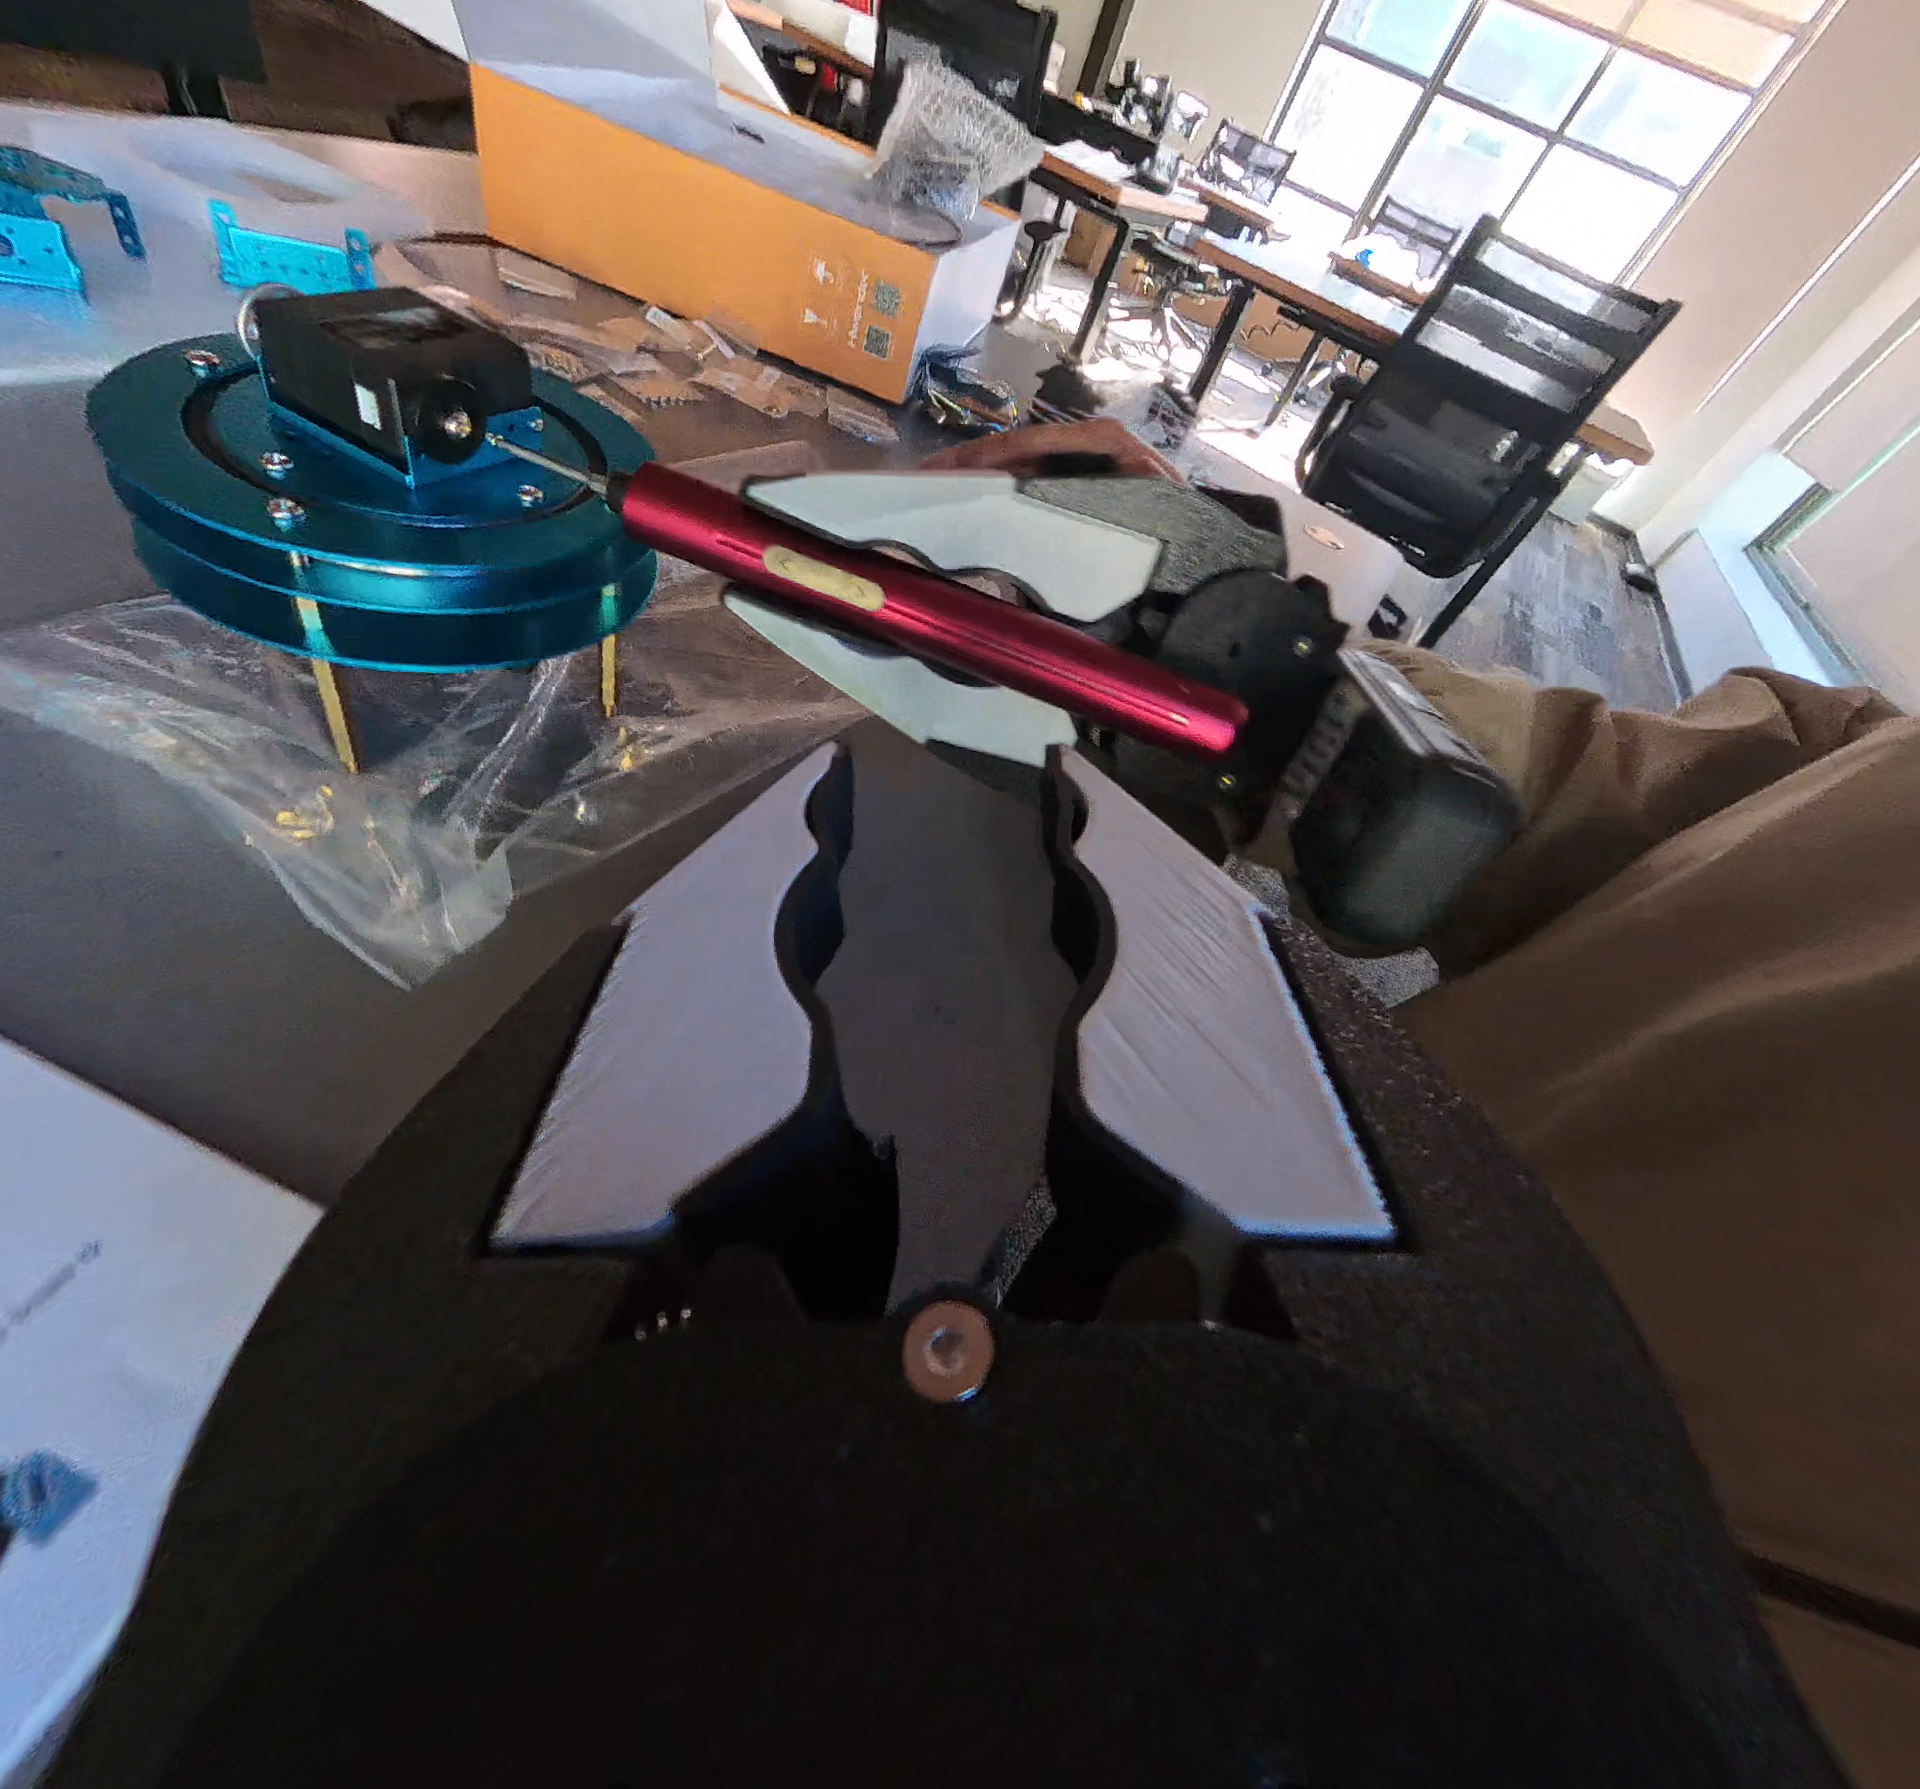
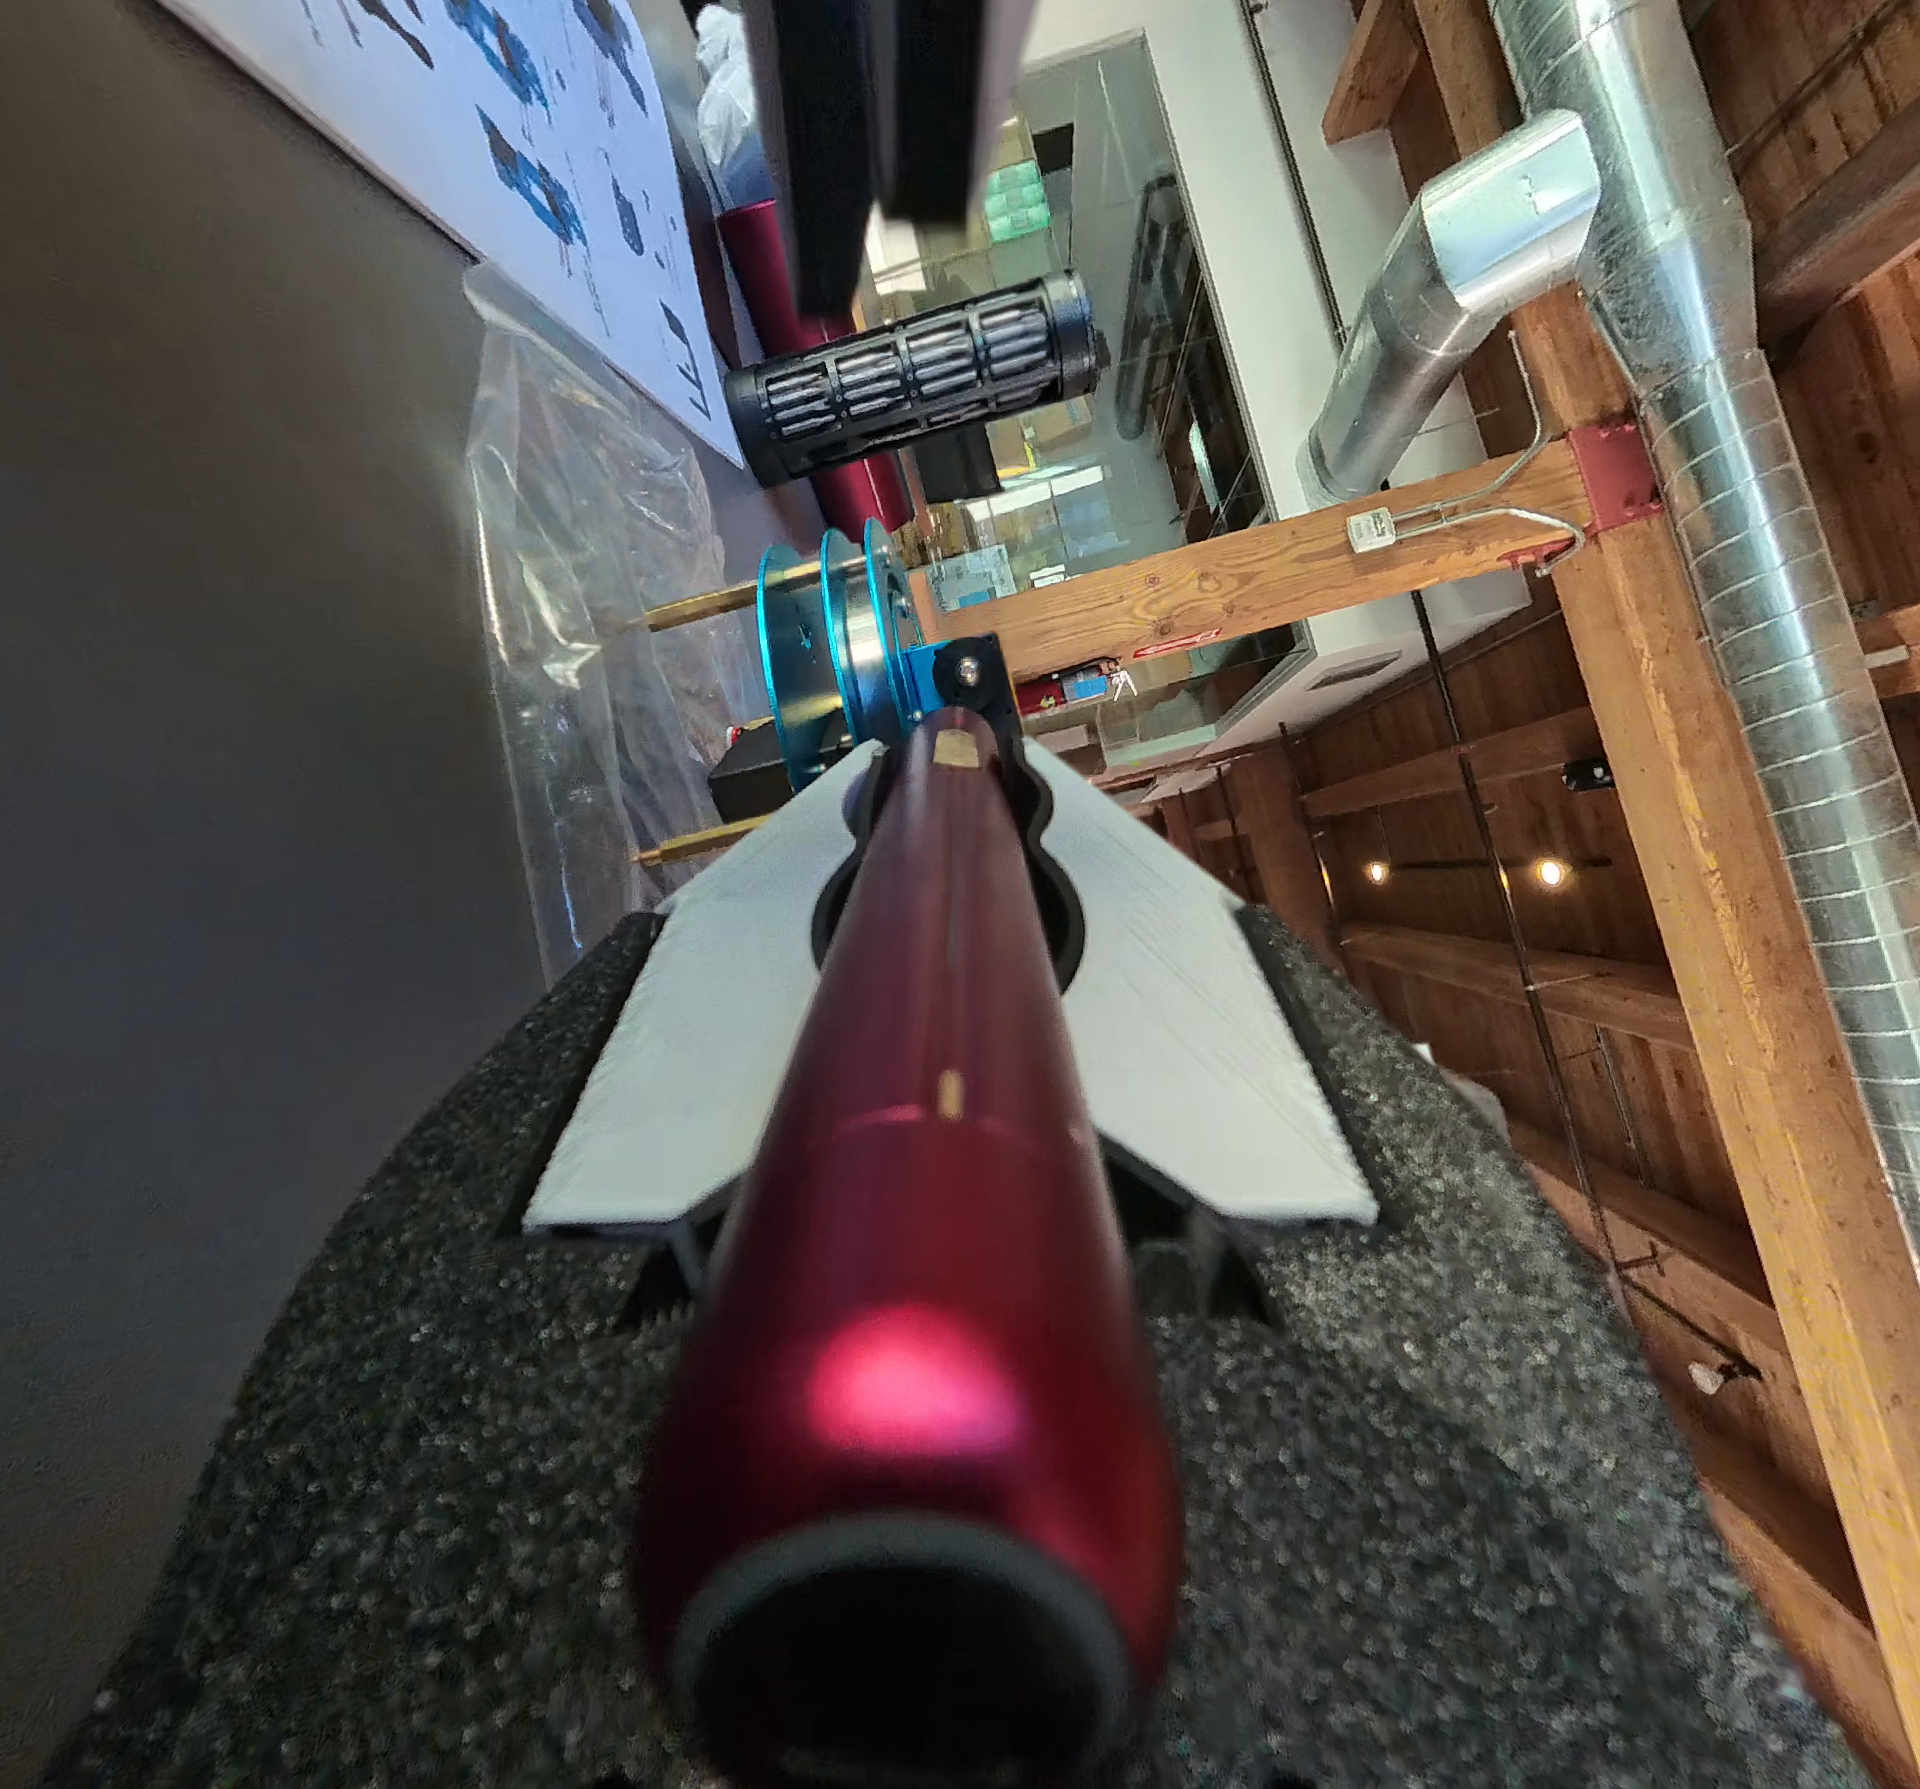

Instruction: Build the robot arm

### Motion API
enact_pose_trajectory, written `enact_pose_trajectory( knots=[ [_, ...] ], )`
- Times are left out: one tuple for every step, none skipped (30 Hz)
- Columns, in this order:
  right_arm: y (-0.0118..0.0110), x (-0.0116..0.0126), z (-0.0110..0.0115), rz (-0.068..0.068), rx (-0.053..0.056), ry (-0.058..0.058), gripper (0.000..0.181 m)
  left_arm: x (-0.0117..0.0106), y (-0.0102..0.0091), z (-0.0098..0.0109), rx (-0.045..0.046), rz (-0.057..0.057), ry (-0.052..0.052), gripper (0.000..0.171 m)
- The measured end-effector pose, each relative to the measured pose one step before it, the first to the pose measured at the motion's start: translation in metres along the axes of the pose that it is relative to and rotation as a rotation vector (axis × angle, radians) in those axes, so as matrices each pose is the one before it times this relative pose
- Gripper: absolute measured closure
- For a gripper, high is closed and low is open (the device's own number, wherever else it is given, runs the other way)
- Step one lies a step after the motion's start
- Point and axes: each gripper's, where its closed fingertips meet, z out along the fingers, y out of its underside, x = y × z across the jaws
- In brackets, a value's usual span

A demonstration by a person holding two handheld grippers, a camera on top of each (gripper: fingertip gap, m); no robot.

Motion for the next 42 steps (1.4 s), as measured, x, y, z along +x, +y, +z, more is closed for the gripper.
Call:
enact_pose_trajectory(
  knots=[
    [-0.00055, 0.00044, 0.00064, 0.0198, -0.0089, -0.0001, 0.161, -0.00309, -0.00177, 0.00651, -0.01604, -0.0116, 0.0218, 0.133],
    [-0.00061, 0.00056, 0.0007, 0.0222, -0.0093, 0.0003, 0.161, -0.00162, -0.00106, 0.00584, -0.01474, -0.0059, 0.0279, 0.13],
    [-0.0006, 0.00065, 0.00067, 0.024, -0.011, 0.001, 0.161, -0.0024, -0.00049, 0.00505, -0.01322, -0.0016, 0.022, 0.126],
    [-0.00066, 0.00039, 0.0006, 0.025, -0.0115, 0.001, 0.161, -0.00333, -0.00027, 0.00429, -0.01094, 0.0006, 0.0134, 0.123],
    [-0.0007, 0.00033, 0.00055, 0.0219, -0.0116, 0.0016, 0.161, -0.0032, -0.00041, 0.00347, -0.00625, 0.0028, 0.0105, 0.121],
    [-0.00064, 0.00026, 0.00044, 0.0184, -0.0113, 0.0023, 0.161, -0.00197, -0.00066, 0.00239, -0.00324, 0.0054, 0.0133, 0.119],
    [-0.00059, 0.00013, 0.00036, 0.0141, -0.0105, 0.0028, 0.161, -0.00083, -0.00091, 0.00144, -0.00147, 0.0097, 0.0146, 0.117],
    [-0.00022, -0.00011, 0.00013, 0.0075, -0.0105, 0.0022, 0.161, -0.00059, -0.00161, 0.00045, 0.00199, 0.0149, 0.0104, 0.116],
    [0.00012, -0.00022, 0.0001, 0.0047, -0.0095, 0.0024, 0.161, -0.00002, -0.00172, -0.00013, 0.00312, 0.0186, 0.0104, 0.116],
    [0.00042, -0.00022, 0.00003, 0.0035, -0.0091, 0.0038, 0.161, 0.00087, -0.00168, -0.00037, 0.00186, 0.0194, 0.0143, 0.116],
    [0.00051, -0.00042, -0.00019, -0.0003, -0.0102, 0.003, 0.161, 0.00109, -0.0016, -0.00025, 0.00135, 0.0186, 0.0145, 0.115],
    [0.00063, -0.0006, -0.00007, -0.0024, -0.01, 0.0017, 0.161, 0.00103, -0.00152, 0.00025, 0.00157, 0.0171, 0.0133, 0.115],
    [-0.00012, -0.0004, -0.00026, 0.0, -0.0033, 0.0021, 0.161, 0.00072, -0.0015, 0.00068, 0.0028, 0.0153, 0.0116, 0.115],
    [-0.0002, -0.00009, -0.00029, 0.0035, -0.0019, 0.0002, 0.161, -0.00065, -0.00128, 0.00105, 0.00242, 0.0127, 0.0052, 0.115],
    [-0.00019, 0.00015, -0.0001, 0.0082, -0.0006, -0.001, 0.161, -0.00291, -0.00047, 0.00135, -0.00194, 0.0056, -0.0031, 0.116],
    [0.00003, 0.0003, 0.00002, 0.0108, 0.0012, -0.0017, 0.161, -0.00479, 0.0001, 0.00159, -0.00583, -0.0075, -0.0062, 0.117],
    [0.00026, 0.00041, 0.00012, 0.01, 0.0009, -0.0013, 0.161, -0.00515, -0.00025, 0.00123, -0.00267, -0.0225, 0.0024, 0.118],
    [0.00031, 0.00037, 0.00029, 0.0086, 0.0016, -0.0013, 0.161, -0.00558, -0.0009, 0.00078, 0.00261, -0.0441, 0.0103, 0.118],
    [0.00021, 0.00036, 0.00004, 0.01, 0.0012, -0.0017, 0.161, -0.00757, -0.00021, 0.00085, -0.00323, -0.0714, 0.0084, 0.118],
    [0.00009, 0.00039, 0.00006, 0.0128, 0.0002, -0.0017, 0.161, -0.00666, 0.00005, 0.00096, -0.00481, -0.0855, 0.018, 0.118],
    [-0.00001, 0.0003, 0.00009, 0.0117, -0.0002, -0.0016, 0.161, -0.0033, -0.00178, 0.00019, 0.01362, -0.0899, 0.0356, 0.117],
    [-0.00011, 0.00022, 0.00014, 0.0106, -0.0006, -0.0013, 0.161, -0.00265, -0.00338, -0.00036, 0.03629, -0.1016, 0.0336, 0.118],
    [-0.00006, 0.00022, 0.00028, 0.0098, -0.0001, -0.0014, 0.161, -0.00194, -0.00323, -0.00027, 0.04635, -0.1059, 0.0326, 0.118],
    [0.00003, 0.00008, 0.0002, 0.008, 0.0003, -0.0015, 0.161, -0.00023, -0.00227, -0.0004, 0.04042, -0.0856, 0.0354, 0.118],
    [0.00007, 0.0001, 0.00012, 0.0032, 0.0009, -0.0009, 0.161, -0.00168, -0.0032, -0.00114, 0.03743, -0.0416, 0.0088, 0.118],
    [0.00009, 0.00011, 0.00014, 0.0024, 0.0011, -0.0007, 0.161, -0.00347, -0.00477, -0.00238, 0.03725, 0.0195, -0.0293, 0.118],
    [-0.00001, 0.00005, 0.0002, 0.0034, 0.0008, -0.0008, 0.161, -0.00278, -0.00421, -0.00286, 0.02317, 0.0759, -0.0501, 0.118],
    [0.00003, 0.00012, 0.00012, 0.0037, 0.0008, -0.0012, 0.161, -0.00143, -0.00293, -0.00278, 0.0002, 0.1064, -0.0519, 0.117],
    [0.00012, 0.0001, 0.00015, 0.0034, 0.0011, -0.0012, 0.161, -0.00096, -0.00146, -0.00187, -0.01959, 0.1144, -0.0447, 0.115],
    [0.00016, 0.00012, 0.00009, 0.0041, 0.0015, -0.0011, 0.161, -0.00175, 0.00092, -0.00062, -0.03615, 0.1052, -0.0356, 0.111],
    [0.00008, 0.00011, -0.00004, 0.0048, 0.0011, -0.0012, 0.161, -0.00191, 0.00272, 0.00062, -0.0448, 0.0759, -0.0195, 0.111],
    [0.0002, 0.00025, 0.00012, 0.0035, -0.0006, -0.0004, 0.161, -0.00068, 0.00145, 0.00107, -0.0342, 0.0311, 0.0012, 0.114],
    [0.00015, 0.00008, 0.00025, 0.0031, 0.0011, -0.0009, 0.161, 0.00108, -0.00048, 0.0009, -0.02019, -0.0108, 0.0227, 0.116],
    [0.00001, 0.00009, 0.00029, 0.0035, 0.0017, -0.0012, 0.161, 0.00386, -0.00052, 0.00101, -0.01646, -0.0316, 0.0445, 0.119],
    [0.00008, 0.00006, 0.00041, 0.0025, 0.0009, -0.0009, 0.161, 0.00382, 0.00029, 0.00098, -0.01468, -0.027, 0.0405, 0.119],
    [0.00009, 0.00014, 0.00029, 0.0029, 0.0005, -0.0008, 0.161, 0.00033, 0.00088, 0.00158, -0.00963, -0.0132, 0.0102, 0.119],
    [0.0, 0.00011, 0.00018, 0.0028, 0.0005, -0.0007, 0.161, -0.00077, 0.00156, 0.00209, -0.00563, -0.0016, -0.0028, 0.12],
    [-0.00001, 0.00009, 0.00006, 0.0016, 0.0005, -0.0005, 0.161, 0.00116, 0.00214, 0.00255, -0.00493, -0.0011, 0.0071, 0.121],
    [-0.00006, 0.00004, 0.00003, 0.0015, 0.0003, -0.0006, 0.161, 0.00151, 0.0013, 0.00278, 0.00091, -0.01, 0.0132, 0.123],
    [0.00004, 0.00002, 0.00006, 0.0014, 0.0005, -0.0005, 0.161, 0.00112, -0.0005, 0.0022, 0.01155, -0.0198, 0.0162, 0.124],
    [-0.00006, -0.00004, 0.00018, 0.0027, 0.0008, -0.0009, 0.161, 0.00143, -0.00171, 0.00157, 0.0188, -0.0275, 0.0231, 0.126],
    [-0.00004, -0.00004, 0.00017, 0.0027, 0.0007, -0.0009, 0.161, 0.00178, -0.00217, 0.0012, 0.02069, -0.0329, 0.0287, 0.128]
  ],
)
